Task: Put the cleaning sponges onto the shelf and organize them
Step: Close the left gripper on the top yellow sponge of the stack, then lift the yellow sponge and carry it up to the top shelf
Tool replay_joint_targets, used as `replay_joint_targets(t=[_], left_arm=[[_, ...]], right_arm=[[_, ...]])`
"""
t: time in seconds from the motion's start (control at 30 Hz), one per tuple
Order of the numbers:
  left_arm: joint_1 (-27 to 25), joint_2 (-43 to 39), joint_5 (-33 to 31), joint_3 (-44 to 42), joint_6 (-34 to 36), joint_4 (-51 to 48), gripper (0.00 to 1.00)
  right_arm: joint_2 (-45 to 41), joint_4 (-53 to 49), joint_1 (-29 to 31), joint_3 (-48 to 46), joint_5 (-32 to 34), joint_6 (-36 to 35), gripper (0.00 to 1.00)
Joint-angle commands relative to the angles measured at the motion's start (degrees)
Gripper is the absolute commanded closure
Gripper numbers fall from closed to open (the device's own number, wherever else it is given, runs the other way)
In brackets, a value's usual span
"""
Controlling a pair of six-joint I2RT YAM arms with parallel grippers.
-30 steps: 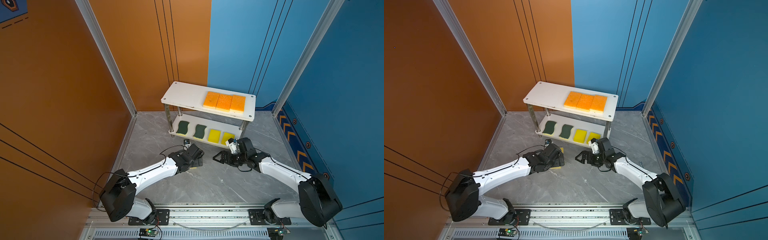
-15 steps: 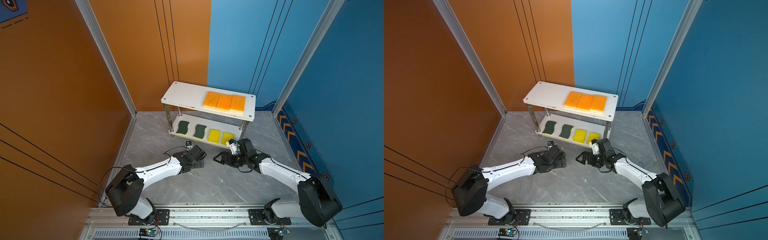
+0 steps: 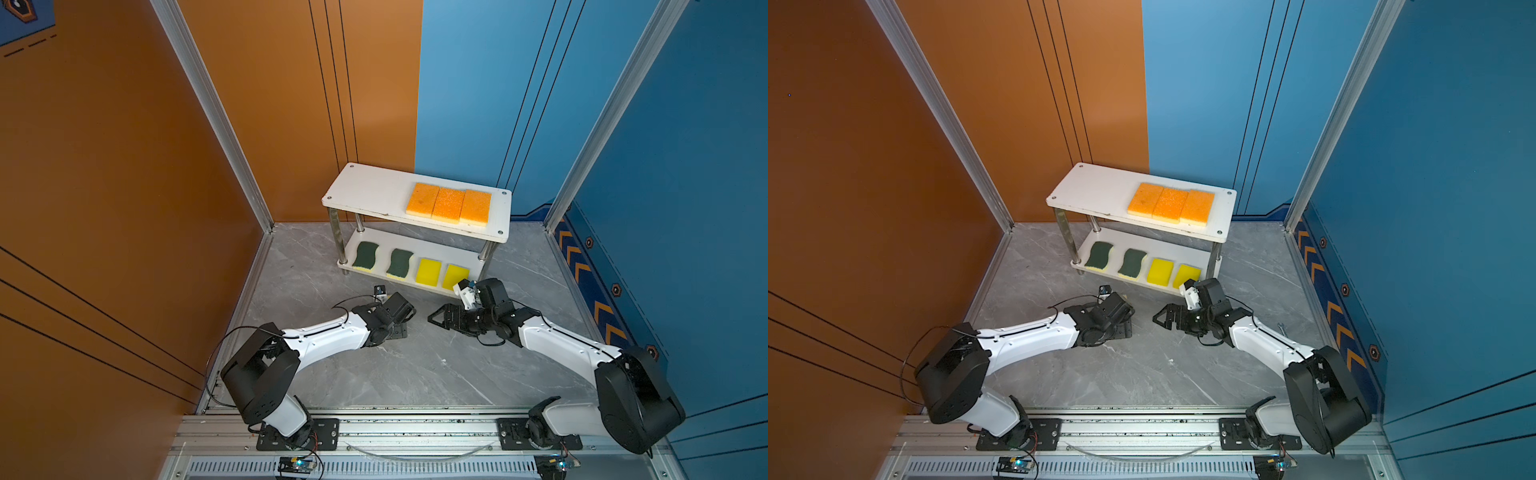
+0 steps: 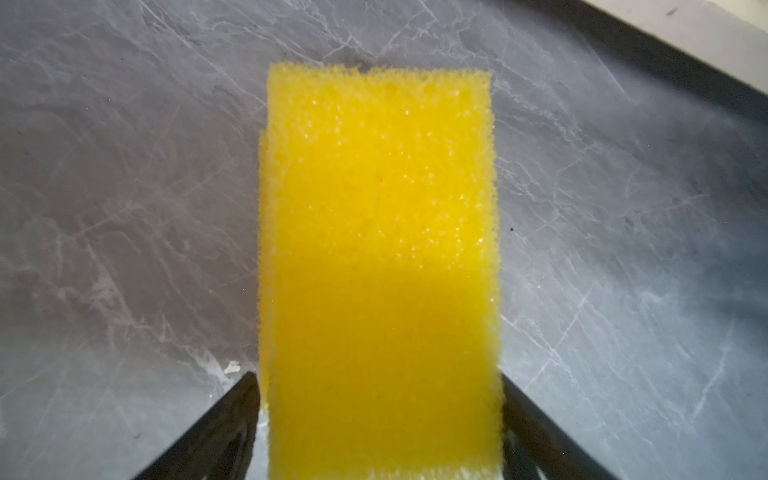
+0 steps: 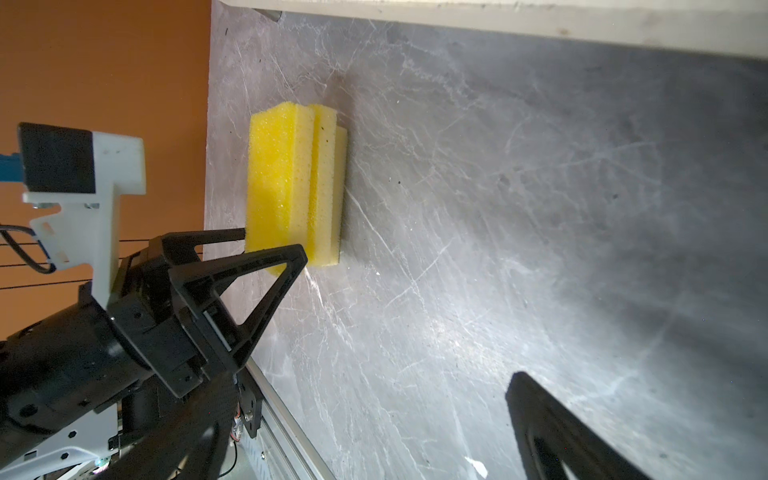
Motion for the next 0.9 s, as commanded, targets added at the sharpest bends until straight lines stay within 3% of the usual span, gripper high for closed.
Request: replay_joint_targets(t=[0.0,0.33,0.87], left_arm=[[-0.53,0.7,0.34,1.26,-0.1,-0.38,0.18],[-0.58,0.71,0.34,1.66,0.85,-0.59,0.26],[-0.57,-0.78,0.09,2.5,2.01,-2.6,0.29]], right_arm=[[-1.23,0.67,-0.43,-0.87,0.2,0.12,0.0],[-0.36,1.5,-0.58,-0.96,-0.21,0.4,0.0],[0.79,2.58,-0.54,-0.94,-0.75,0.81,0.0]])
